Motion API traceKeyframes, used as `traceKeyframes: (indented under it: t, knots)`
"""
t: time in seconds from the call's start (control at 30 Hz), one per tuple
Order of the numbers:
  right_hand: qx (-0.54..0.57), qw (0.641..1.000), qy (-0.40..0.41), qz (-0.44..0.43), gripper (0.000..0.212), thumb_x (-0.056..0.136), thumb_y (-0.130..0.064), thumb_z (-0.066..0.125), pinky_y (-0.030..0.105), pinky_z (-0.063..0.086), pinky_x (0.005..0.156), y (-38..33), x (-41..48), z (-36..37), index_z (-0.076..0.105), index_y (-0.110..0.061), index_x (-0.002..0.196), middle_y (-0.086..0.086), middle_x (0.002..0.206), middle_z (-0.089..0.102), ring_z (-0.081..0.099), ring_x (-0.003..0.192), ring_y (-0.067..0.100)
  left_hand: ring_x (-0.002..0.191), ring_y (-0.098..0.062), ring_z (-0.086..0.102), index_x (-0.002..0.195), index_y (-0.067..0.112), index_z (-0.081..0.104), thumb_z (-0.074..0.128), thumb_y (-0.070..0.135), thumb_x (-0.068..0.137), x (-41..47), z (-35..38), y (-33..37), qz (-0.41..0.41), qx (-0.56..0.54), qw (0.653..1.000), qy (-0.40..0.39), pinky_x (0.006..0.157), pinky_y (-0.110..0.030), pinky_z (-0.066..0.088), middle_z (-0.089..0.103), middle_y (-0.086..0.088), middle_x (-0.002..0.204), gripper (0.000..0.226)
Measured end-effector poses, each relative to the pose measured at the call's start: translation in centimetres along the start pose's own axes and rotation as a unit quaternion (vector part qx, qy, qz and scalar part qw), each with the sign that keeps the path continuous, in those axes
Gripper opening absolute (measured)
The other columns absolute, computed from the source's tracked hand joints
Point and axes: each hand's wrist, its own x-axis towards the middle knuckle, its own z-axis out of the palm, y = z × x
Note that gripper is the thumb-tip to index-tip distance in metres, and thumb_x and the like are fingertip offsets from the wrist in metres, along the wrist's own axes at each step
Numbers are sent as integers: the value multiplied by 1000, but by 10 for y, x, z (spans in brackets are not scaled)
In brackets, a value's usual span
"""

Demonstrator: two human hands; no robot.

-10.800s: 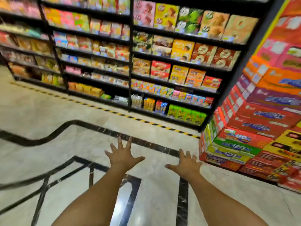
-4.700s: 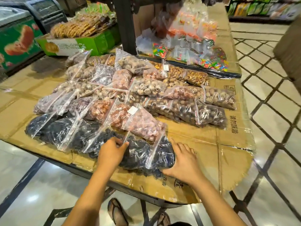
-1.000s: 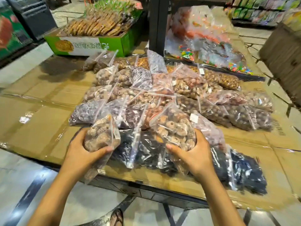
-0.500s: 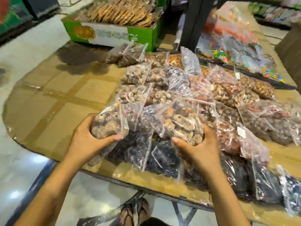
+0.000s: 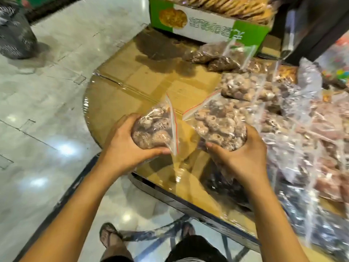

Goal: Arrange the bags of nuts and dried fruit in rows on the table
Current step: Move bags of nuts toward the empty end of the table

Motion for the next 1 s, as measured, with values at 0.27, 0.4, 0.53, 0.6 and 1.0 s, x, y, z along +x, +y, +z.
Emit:
traceKeyframes:
  t: [0.27, 0.4, 0.53, 0.6, 1.0]
  knots:
    - [197, 963, -4, 186, 67, 67, -11, 86, 31, 36, 43, -79, 5, 115, 35, -19, 109, 45, 74, 56, 48, 46, 30, 92, 14, 55, 106, 38, 50, 86, 59, 39, 75, -107, -57, 43, 13, 994, -100, 73, -7, 43, 58, 18, 100, 79]
    - [189, 956, 59, 218, 70, 66, -21, 88, 35, 37, 39, -93, 18, 138, 40, -18, 117, 40, 74, 61, 52, 43, 38, 102, -5, 57, 110, 40, 50, 79, 74, 36, 133, -124, -74, 70, 28, 985, -155, 89, -26, 49, 59, 12, 108, 87]
    - [140, 953, 152, 221, 47, 55, -48, 85, 46, 44, 33, -109, 50, 163, 51, -44, 87, 22, 57, 66, 56, 39, 46, 99, -4, 47, 106, 47, 42, 67, 82, 29, 189, -130, -76, 111, 91, 974, -174, 85, -26, 43, 45, 19, 104, 88]
    - [132, 941, 192, 246, 58, 48, -61, 84, 52, 50, 39, -115, 68, 172, 48, -38, 86, 17, 56, 67, 60, 40, 41, 101, -3, 45, 108, 45, 41, 65, 82, 30, 215, -132, -75, 123, 91, 969, -192, 87, -26, 44, 45, 18, 108, 90]
    - [33, 800, 441, 404, 81, 44, -77, 76, 47, 56, 74, -145, 106, 229, 54, -23, 101, 8, 91, 69, 66, 84, 29, 103, -14, 55, 103, 42, 49, 60, 92, 33, 371, -106, -62, 201, 81, 918, -334, 86, -40, 52, 58, 11, 108, 87]
